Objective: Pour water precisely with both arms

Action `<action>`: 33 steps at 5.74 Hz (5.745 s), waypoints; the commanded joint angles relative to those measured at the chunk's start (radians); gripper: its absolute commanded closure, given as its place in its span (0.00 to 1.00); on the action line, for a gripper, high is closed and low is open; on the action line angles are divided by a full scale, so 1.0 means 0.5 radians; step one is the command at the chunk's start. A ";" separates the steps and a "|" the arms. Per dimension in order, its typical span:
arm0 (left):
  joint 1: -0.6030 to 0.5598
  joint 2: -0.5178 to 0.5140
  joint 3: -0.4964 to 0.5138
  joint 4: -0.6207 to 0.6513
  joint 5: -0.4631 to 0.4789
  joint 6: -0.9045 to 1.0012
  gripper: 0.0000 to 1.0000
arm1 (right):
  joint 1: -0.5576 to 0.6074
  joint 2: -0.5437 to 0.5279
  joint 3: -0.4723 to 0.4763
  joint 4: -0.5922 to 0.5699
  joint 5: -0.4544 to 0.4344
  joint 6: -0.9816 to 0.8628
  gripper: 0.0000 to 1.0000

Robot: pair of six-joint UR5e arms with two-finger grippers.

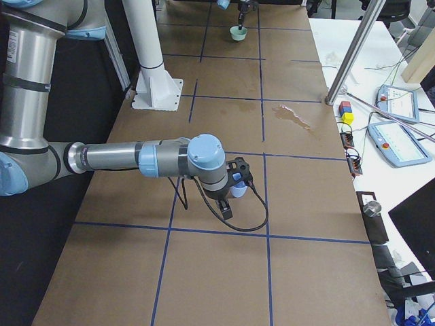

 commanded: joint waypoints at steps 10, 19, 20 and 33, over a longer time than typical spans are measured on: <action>-0.111 0.025 -0.053 -0.097 0.035 -0.113 0.00 | 0.015 -0.049 0.044 0.015 0.018 0.008 0.00; -0.857 0.267 -1.031 1.754 0.247 1.061 0.00 | -0.263 0.088 0.037 -0.370 -0.236 0.039 0.00; -0.857 0.267 -1.035 1.814 0.244 1.153 0.00 | -0.276 0.149 0.038 -0.438 -0.276 0.039 0.00; -0.863 0.283 -0.812 1.787 0.124 1.166 0.00 | -0.310 0.073 -0.082 -0.420 -0.258 0.018 0.00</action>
